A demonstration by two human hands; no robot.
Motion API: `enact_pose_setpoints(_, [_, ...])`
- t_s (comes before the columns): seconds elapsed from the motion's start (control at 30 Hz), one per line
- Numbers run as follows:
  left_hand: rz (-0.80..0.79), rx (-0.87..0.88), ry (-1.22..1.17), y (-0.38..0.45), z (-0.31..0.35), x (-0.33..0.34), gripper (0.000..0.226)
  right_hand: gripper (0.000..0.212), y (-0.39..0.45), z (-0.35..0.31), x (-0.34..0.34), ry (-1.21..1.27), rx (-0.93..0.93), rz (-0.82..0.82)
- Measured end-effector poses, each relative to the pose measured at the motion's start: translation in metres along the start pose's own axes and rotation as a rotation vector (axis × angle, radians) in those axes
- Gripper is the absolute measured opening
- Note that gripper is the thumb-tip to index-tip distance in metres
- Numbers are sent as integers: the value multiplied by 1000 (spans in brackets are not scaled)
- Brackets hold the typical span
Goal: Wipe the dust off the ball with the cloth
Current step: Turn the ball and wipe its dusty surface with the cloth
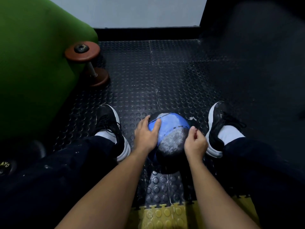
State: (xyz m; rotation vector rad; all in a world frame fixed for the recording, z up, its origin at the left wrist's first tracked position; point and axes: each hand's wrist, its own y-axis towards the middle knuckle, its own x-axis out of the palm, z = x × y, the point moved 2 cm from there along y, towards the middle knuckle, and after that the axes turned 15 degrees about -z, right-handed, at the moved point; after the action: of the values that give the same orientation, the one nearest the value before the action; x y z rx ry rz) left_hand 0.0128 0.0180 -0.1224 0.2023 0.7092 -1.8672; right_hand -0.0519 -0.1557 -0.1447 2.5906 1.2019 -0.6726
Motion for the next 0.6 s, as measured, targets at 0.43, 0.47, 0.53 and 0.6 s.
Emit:
enact_pose_setpoints(0.43, [-213,158,109,12,9,-15,81,45,33,-15,-8,-105,-115,-276])
enact_pose_setpoints(0.47, [-193,149,79,13,10,-14,74,40,28,-17,-7,-108,-126,-228])
enact_pose_setpoints(0.53, [-181,122,41,14,12,-15,67,31,10,-21,-3,-59,-200,-150])
enact_pose_setpoints(0.6, [-164,95,10,15,10,-17,66,37,-13,-19,5,-13,-285,-117])
